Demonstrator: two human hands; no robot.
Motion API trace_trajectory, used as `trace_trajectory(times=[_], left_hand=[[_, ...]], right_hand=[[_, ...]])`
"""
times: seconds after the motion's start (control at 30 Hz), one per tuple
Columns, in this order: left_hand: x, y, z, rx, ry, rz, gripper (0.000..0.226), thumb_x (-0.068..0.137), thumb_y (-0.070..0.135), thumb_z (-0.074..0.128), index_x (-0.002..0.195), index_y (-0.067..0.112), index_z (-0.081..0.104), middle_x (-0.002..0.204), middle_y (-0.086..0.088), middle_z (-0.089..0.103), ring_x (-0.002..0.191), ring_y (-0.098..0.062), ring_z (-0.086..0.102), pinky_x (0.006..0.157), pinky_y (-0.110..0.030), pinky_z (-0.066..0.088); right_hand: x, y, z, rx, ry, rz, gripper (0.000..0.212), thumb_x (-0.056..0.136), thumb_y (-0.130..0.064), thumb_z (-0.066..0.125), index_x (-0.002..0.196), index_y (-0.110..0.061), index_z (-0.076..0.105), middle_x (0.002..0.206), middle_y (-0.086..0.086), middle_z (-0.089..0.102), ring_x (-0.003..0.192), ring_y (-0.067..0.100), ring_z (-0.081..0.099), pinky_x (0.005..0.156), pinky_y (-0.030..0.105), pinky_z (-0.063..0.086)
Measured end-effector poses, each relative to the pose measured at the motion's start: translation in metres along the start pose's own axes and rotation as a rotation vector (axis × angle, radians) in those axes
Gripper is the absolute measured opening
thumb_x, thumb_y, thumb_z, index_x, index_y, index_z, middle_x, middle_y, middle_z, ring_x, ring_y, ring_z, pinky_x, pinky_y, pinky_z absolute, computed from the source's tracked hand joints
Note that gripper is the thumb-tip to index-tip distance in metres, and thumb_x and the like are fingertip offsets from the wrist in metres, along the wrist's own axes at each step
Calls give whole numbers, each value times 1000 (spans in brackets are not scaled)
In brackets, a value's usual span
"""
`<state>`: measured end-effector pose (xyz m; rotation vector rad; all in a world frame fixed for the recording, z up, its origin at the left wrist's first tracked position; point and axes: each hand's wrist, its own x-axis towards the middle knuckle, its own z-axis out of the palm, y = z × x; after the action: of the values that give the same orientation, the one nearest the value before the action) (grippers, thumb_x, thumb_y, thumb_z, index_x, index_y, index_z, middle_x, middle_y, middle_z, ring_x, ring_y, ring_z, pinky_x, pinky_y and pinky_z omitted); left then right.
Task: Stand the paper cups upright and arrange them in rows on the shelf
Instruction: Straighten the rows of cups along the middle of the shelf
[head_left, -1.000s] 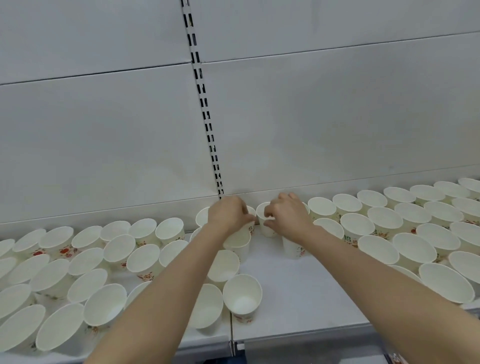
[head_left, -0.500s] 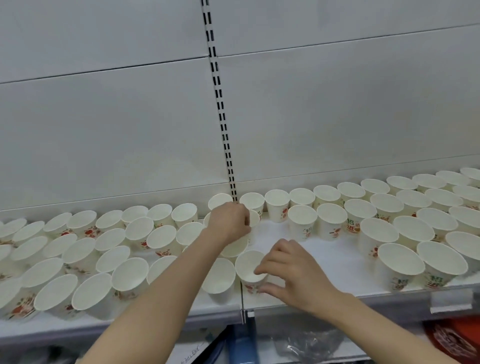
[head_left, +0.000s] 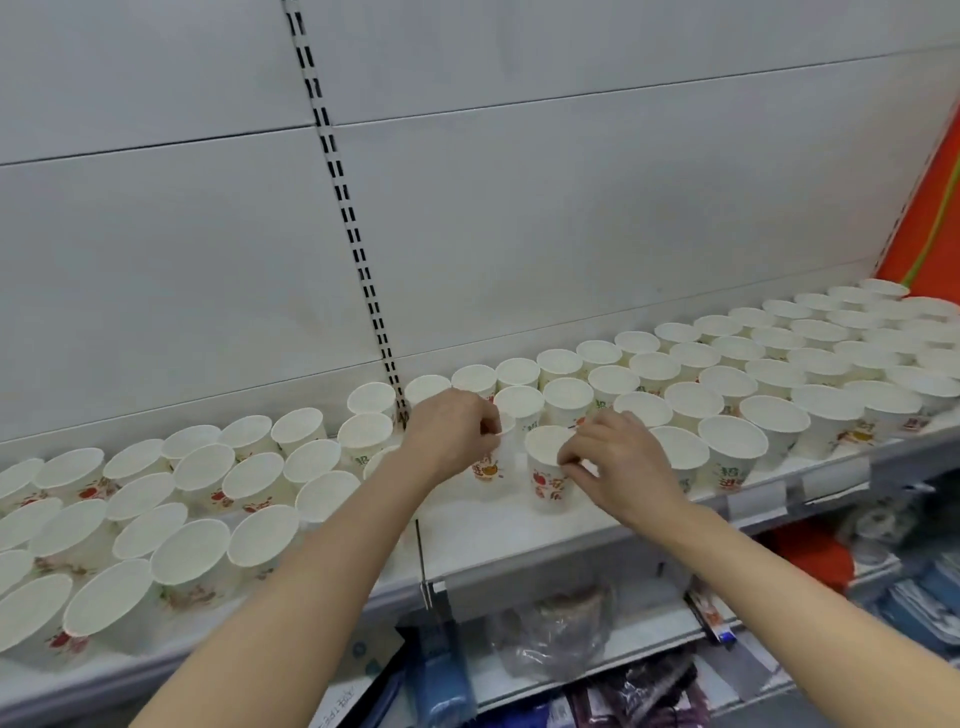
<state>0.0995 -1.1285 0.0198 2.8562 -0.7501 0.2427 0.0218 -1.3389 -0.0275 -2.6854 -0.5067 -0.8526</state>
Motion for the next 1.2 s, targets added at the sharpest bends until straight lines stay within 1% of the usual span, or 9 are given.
trace_trajectory(times=[0.17,0.27,0.37,0.47,0.63,0.87,0.97,1.03,1.2], left_hand=[[1,42,31,23,-3,76,10,82,27,62,80,23,71,80,6,68,82,-16,62,64,-34,52],[-1,49,34,0,18,77,15,81,36,69,93,28,71,91,9,67,90,-14,59,68,-32,49],[-7,44,33,-13,21,38,30,78,42,73,105,31,68,100,12,64,98,-13,53,72,-31,47],[-10,42,34,32,8,-6,22,82,38,71,102,31,68,103,11,63,102,-14,52,72,-30,44],[-8,50,37,48,53,-83,9,86,34,66,91,30,71,93,11,65,97,-14,53,63,-28,38],[-10,56,44,29,85,-144,12,88,34,64,98,29,70,98,9,65,100,-14,55,69,-29,47],[-21,58,41,-5,116,-150,25,88,38,65,112,30,66,111,9,63,104,-13,55,77,-31,49],[-37,54,39,8,156,-173,29,88,39,65,116,31,65,117,10,62,108,-14,54,81,-31,49],[-103,20,28,122,380,-356,18,78,26,76,96,22,72,92,5,67,88,-22,58,67,-31,44]], right_hand=[[-1,24,-1,-135,-109,28,13,66,-15,75,62,-21,64,61,-7,58,73,18,45,64,30,26],[2,36,-4,-157,-177,48,13,65,-17,77,64,-21,65,63,-6,59,72,21,50,65,31,23],[1,49,-9,-148,-229,27,14,63,-25,80,70,-21,68,68,-6,62,74,23,52,69,33,31],[5,53,-15,-137,-279,-1,13,65,-27,79,69,-21,68,68,-5,63,76,23,53,70,36,38],[15,59,-16,-107,-271,-50,9,67,-18,75,64,-20,67,62,-5,60,71,22,49,66,31,29],[20,70,-11,-112,-298,-83,8,80,-16,66,73,-19,69,72,-2,63,77,22,51,67,31,32],[17,71,-7,-97,-251,-111,4,74,-20,74,74,-20,70,72,-4,64,75,22,53,66,32,37],[14,68,-2,-51,-186,-130,14,68,-23,81,75,-20,70,72,-4,64,73,23,56,64,34,41],[8,42,10,18,-38,-254,11,72,-21,78,76,-17,69,74,-2,65,73,25,56,66,37,43]])
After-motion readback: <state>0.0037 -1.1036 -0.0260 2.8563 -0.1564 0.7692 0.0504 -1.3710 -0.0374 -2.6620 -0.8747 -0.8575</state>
